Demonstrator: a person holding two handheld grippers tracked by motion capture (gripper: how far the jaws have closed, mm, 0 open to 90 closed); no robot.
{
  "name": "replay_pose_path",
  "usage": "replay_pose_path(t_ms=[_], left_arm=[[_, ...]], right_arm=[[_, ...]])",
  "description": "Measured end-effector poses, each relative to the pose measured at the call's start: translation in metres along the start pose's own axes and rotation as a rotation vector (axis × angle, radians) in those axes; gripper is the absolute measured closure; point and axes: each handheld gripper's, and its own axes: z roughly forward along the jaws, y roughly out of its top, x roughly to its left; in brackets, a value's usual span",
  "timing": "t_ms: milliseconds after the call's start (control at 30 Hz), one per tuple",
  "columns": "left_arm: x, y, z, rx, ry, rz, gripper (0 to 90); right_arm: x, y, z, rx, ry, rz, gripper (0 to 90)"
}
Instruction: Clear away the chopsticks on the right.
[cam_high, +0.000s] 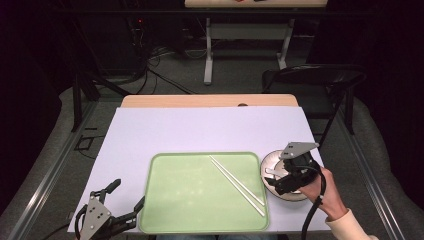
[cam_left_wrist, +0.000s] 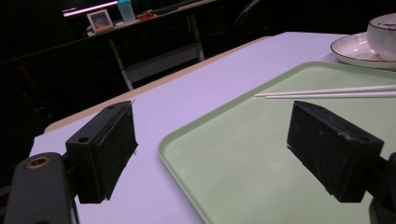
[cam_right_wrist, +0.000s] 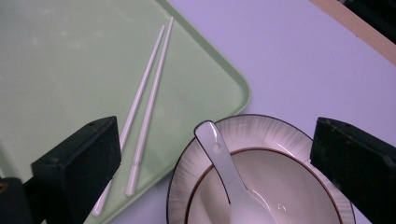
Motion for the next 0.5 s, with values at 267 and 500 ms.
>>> replay_pose_path(t_ms=[267, 500], left_arm=[[0.0, 0.0, 0.0, 0.001, 0.0, -0.003, 15.4], [0.001, 0.0, 0.0, 0.002, 0.001, -0.006, 15.4]], right_arm=[[-0.003, -0.026, -0.01, -0.043, -0.05, 0.03, 0.0], [-0.007, -0.049, -0.015, -0.056, -0.074, 0.057, 0.0]])
